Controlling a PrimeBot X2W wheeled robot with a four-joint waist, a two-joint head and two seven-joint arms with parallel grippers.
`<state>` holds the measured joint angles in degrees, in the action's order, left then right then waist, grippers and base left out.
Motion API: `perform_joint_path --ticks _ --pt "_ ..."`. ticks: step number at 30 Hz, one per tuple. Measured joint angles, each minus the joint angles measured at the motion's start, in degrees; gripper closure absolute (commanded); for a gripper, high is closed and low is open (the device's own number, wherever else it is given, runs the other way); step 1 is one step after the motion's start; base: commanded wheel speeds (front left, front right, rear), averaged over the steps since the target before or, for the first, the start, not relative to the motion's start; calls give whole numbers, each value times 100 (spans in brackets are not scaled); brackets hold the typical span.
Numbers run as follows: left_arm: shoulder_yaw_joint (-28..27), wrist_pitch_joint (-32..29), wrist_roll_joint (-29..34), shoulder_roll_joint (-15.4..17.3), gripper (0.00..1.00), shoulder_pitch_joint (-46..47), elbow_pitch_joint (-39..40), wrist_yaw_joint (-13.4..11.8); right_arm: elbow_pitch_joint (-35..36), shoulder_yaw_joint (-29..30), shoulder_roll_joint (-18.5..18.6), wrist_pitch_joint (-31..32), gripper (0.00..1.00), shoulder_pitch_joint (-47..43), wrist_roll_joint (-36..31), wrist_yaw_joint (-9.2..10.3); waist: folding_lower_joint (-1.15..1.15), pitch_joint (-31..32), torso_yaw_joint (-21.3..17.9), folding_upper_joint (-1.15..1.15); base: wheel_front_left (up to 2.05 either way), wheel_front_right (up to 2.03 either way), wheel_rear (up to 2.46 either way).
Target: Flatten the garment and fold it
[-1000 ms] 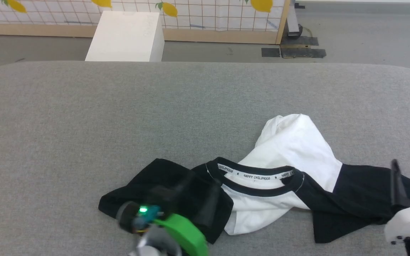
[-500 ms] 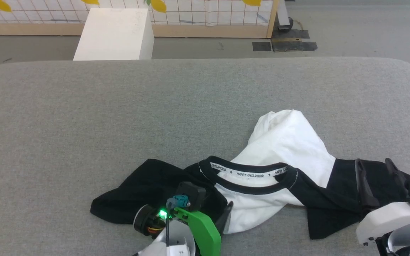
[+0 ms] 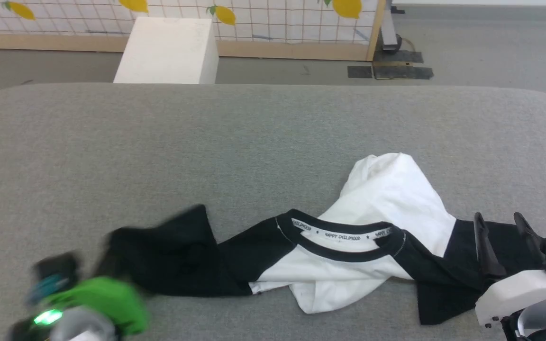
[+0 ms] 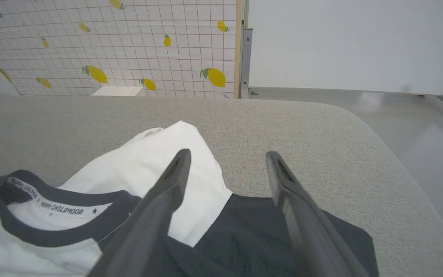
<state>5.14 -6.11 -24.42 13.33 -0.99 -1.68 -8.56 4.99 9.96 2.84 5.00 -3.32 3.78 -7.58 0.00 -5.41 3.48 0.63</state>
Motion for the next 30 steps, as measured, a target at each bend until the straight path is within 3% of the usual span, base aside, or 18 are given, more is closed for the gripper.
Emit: perform_joint_path --ticks 4,6,9,12,14,17,21,26,30 --pt "-700 66 -146 211 100 -591 83 -485 7 18 0 2 0 -24 1 0 0 36 119 0 0 0 0" --pt "-913 33 -191 221 0 -820 10 -725 11 11 0 13 0 -37 4 0 0 53 191 0 0 0 0" --pt "-1031 -34 41 256 0 -994 -112 -1189 30 -11 0 55 0 -37 10 0 0 77 281 0 0 0 0" --pt "-893 102 118 194 0 -966 48 -1207 82 -23 -1 71 0 -37 18 0 0 82 355 0 0 0 0" --pt "-659 224 181 122 0 -877 125 -1093 92 -34 0 87 0 -37 18 0 0 65 379 0 0 0 0" --pt "-99 512 405 60 0 -527 281 -746 111 -75 0 103 0 -34 18 0 0 25 378 0 0 0 0" --pt "793 482 593 -60 0 96 223 -87 105 -124 -1 102 0 -21 18 0 0 -33 325 0 0 0 0" --pt "1660 -227 809 -119 0 900 -458 633 91 -204 0 99 0 29 34 0 0 -121 161 0 0 0 0" --pt "1945 -934 832 -83 0 1407 -1094 955 82 -279 0 68 0 115 87 0 0 -227 -25 0 0 0 0"
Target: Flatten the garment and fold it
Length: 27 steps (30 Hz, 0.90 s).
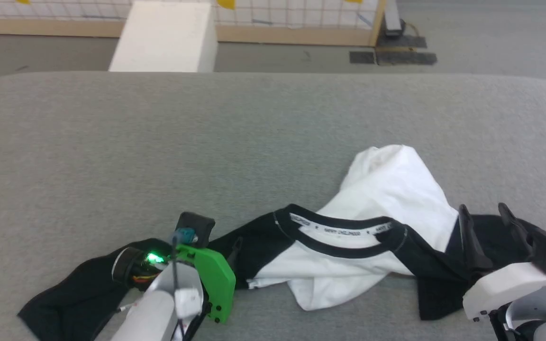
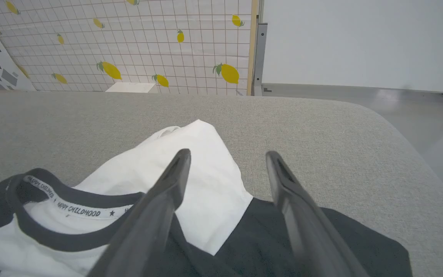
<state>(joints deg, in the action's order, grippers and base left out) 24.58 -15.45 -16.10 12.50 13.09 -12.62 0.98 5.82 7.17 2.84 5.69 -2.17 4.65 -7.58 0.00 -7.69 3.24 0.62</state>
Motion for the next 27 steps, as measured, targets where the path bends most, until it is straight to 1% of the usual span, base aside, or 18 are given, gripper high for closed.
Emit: perform_joint_path --ticks 4,7,8,9,12,14,16,18,20,21,22,24,26,27 --pt "99 -756 -12 77 0 292 -448 129 -52 -33 0 -54 0 43 48 0 0 -145 -192 0 0 0 0" --pt "125 -1317 -75 180 0 472 -581 183 -110 -60 0 -97 0 91 67 0 0 -262 -320 0 0 0 0" --pt "144 -1469 -105 204 58 526 -580 234 -119 -64 0 -112 0 108 82 0 0 -293 -353 0 0 0 0" --pt "155 -1591 -140 246 100 579 -548 292 -131 -70 1 -120 0 124 93 0 0 -330 -392 0 0 0 0" --pt "133 -1642 -312 391 100 629 -381 403 -156 -84 0 -143 0 156 99 0 0 -429 -484 0 0 0 0" --pt "-2 -1417 -333 480 100 628 -259 391 -176 -80 1 -170 0 179 99 0 0 -488 -530 0 0 0 0" --pt "-238 -1016 -342 533 100 627 -176 193 -188 -69 3 -204 0 216 99 0 0 -533 -551 0 0 0 0" --pt "-613 -485 -326 627 100 639 -111 -124 -193 -73 2 -225 0 254 99 0 0 -570 -549 0 0 0 0" --pt "-934 -54 -327 680 100 708 -99 -380 -192 -96 3 -232 0 280 98 0 0 -592 -518 0 0 0 0" --pt "-1228 361 -328 702 100 833 -136 -616 -181 -131 1 -244 0 313 96 0 0 -623 -483 0 0 0 0" --pt "-1355 554 -327 711 100 917 -192 -724 -178 -149 2 -243 0 342 94 0 0 -641 -460 0 0 0 0" --pt "-1533 825 -357 715 100 1065 -399 -828 -176 -204 2 -242 0 388 78 0 0 -672 -410 0 0 0 0" --pt "-1622 947 -442 706 100 1120 -681 -812 -175 -301 2 -233 0 430 46 0 0 -694 -371 0 0 0 0" --pt "-1635 935 -537 686 2 1121 -860 -754 -169 -380 3 -218 0 459 23 0 0 -702 -355 0 0 0 0"
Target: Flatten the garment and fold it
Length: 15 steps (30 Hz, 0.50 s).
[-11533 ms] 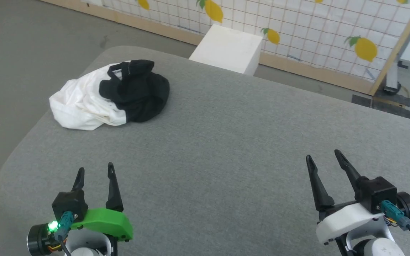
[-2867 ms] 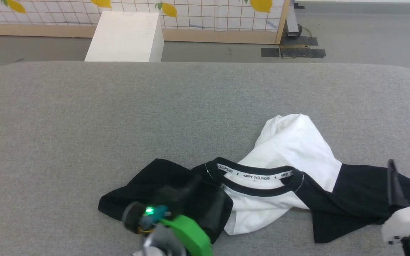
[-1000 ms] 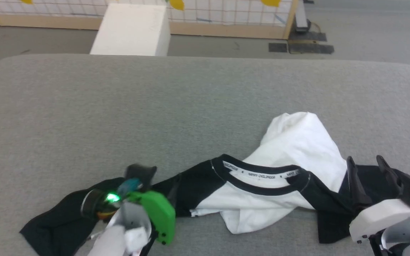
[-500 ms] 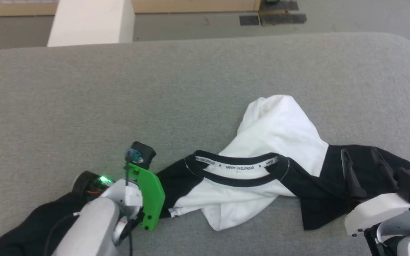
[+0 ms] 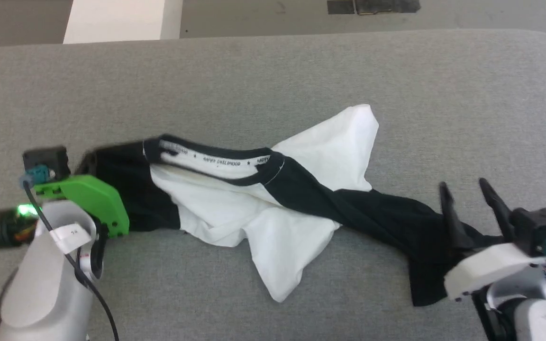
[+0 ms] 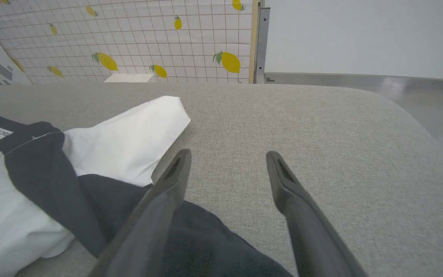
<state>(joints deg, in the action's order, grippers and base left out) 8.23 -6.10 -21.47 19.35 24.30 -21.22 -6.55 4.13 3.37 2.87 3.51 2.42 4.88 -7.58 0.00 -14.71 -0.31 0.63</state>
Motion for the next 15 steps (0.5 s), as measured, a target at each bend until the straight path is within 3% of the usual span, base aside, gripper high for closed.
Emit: perform_joint_path --ticks 3,8,11,15 --pt "-16 121 -153 -65 0 -29 -315 71 29 -282 -1 3 0 83 -75 0 0 28 20 0 0 0 0" --pt "-244 1024 -416 -397 0 -359 -253 129 29 -985 7 211 0 235 -80 0 0 121 98 0 0 0 0" --pt "-382 1747 -519 -614 0 -677 -86 118 -138 -1507 0 604 0 461 -47 0 0 146 196 0 0 0 0" --pt "-457 2058 -417 -881 0 -893 303 112 -544 -1842 -3 1411 0 895 108 0 0 133 383 0 0 0 0"
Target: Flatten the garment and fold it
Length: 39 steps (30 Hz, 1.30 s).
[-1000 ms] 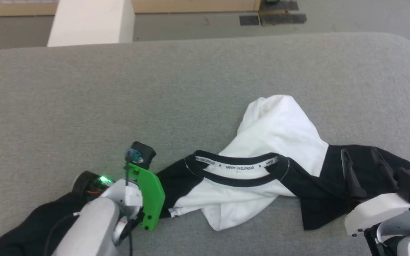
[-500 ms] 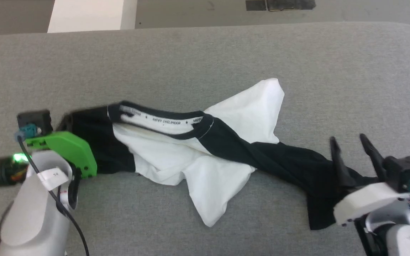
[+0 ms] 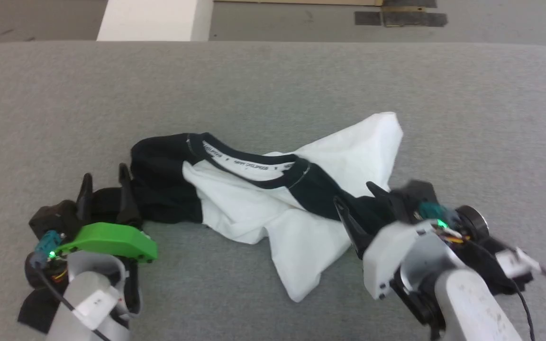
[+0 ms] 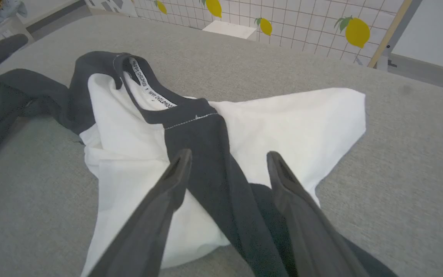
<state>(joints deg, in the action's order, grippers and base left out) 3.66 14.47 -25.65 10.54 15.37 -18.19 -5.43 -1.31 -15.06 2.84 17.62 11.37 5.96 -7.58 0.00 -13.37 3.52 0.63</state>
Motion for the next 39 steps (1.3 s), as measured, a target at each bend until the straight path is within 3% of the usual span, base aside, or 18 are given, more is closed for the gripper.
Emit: perform_joint_path --ticks 5,6,7,8,9,15,20,25,26,27,30,34,36,39 --pt "-124 26 436 -390 0 -127 699 54 -613 -79 -1 1007 0 665 167 0 0 -83 283 0 0 0 0" --pt "-143 25 515 -448 0 -151 743 92 -725 -111 2 1196 5 786 172 1 0 -108 340 0 0 0 0" --pt "-175 26 558 -497 0 -171 766 112 -802 -119 -1 1314 53 865 176 0 0 -127 385 0 0 0 0" --pt "-191 26 594 -542 0 -193 768 136 -879 -183 16 1460 71 954 174 0 0 -151 441 0 0 0 0" --pt "-224 26 661 -617 0 -233 735 232 -913 -394 135 1566 100 1072 358 0 0 -195 578 0 0 0 0" --pt "-427 25 721 -675 0 -375 567 291 -198 -1000 647 1617 100 868 1426 1 0 -74 659 0 0 0 0" --pt "-644 26 880 -670 0 -538 459 343 1045 -1809 1657 2345 100 207 2638 1 0 163 547 0 0 0 0" --pt "-811 26 903 -657 0 -645 453 355 1590 -1756 2699 3295 99 -535 2806 2 0 396 325 0 0 0 0" --pt "-825 26 903 -655 0 -659 448 365 1604 -1678 2780 3419 60 -664 2763 2 0 431 291 0 0 0 0" --pt "-835 26 904 -653 0 -671 437 379 1610 -1581 2830 3568 0 -827 2710 2 0 473 251 0 0 0 0" --pt "-842 26 937 -652 0 -684 411 413 1585 -1207 2759 3894 0 -1320 2624 2 0 582 173 0 0 0 0" --pt "-816 26 946 -655 0 -684 382 474 1649 -498 2302 3768 0 -1658 2281 2 0 672 173 0 0 0 0" --pt "-782 26 947 -657 0 -688 368 495 1714 -160 2035 3498 0 -1749 2119 2 0 682 220 0 0 0 0" --pt "-716 26 950 -661 0 -700 348 516 1884 359 1483 2588 0 -1714 1669 2 0 679 321 0 0 0 0"
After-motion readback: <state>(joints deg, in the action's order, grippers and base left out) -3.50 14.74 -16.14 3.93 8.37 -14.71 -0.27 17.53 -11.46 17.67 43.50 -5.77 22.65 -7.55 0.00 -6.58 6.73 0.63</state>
